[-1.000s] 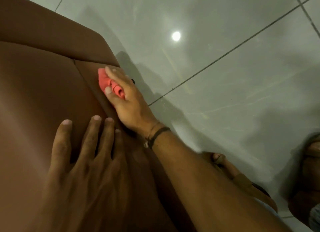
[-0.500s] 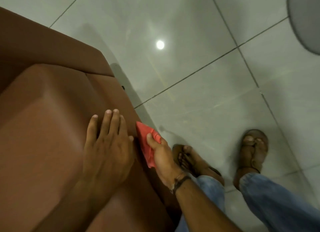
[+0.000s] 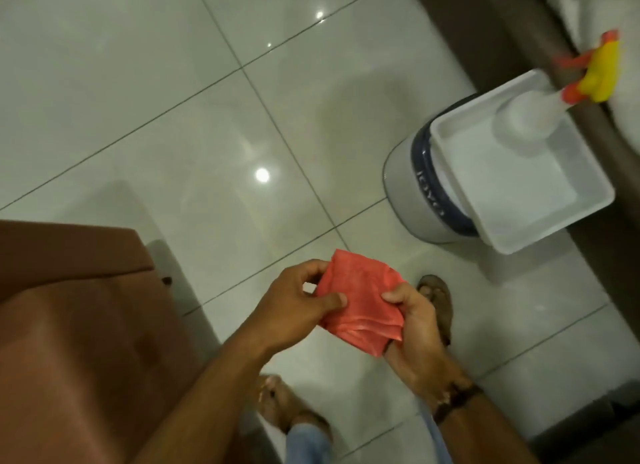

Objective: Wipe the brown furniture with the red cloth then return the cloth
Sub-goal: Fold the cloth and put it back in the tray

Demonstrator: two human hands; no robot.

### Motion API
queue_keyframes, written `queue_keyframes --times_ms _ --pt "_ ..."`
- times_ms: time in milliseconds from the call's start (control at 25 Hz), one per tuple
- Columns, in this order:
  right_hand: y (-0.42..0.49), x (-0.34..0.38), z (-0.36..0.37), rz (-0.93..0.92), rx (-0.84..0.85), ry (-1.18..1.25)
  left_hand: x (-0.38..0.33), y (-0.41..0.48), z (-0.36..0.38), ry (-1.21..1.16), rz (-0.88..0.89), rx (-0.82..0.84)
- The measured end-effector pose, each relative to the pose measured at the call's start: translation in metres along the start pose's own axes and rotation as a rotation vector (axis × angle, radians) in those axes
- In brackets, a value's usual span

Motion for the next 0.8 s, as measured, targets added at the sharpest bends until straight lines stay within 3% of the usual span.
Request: queue_keyframes --times_ms 200,360,520,640,800 --pt "0.025 0.157 -0.106 -0.201 -0.259 -0.200 -0.126 0.100 0.110 0.239 0.041 -0.028" --pt "0.052 0.247 -0.160 -0.207 -0.299 -0.442 -0.195 0.185 0.176 0.599 0.061 -0.044" --pt "0.103 0.298 -0.196 -0.161 -0.355 -0.694 -0.233 0.272 0.215 0.964 0.024 -0.001" --pt "0.131 0.315 -0.203 -0.185 -0.452 -0.891 -0.238 0.305 0.222 1.016 -0.069 -0.002" --pt "0.135 0.321 -0.197 -0.224 -0.618 -1.295 -0.225 0.312 0.217 1.049 0.025 -0.205"
Point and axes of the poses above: each hand's wrist, its own y-axis towards the middle knuckle, its own z-axis out of the palm, x = y × z, the point moved 5 cm from there along y, towards the middle knuckle, and after that the axes turned 8 degrees about x, right-handed, at the moved point
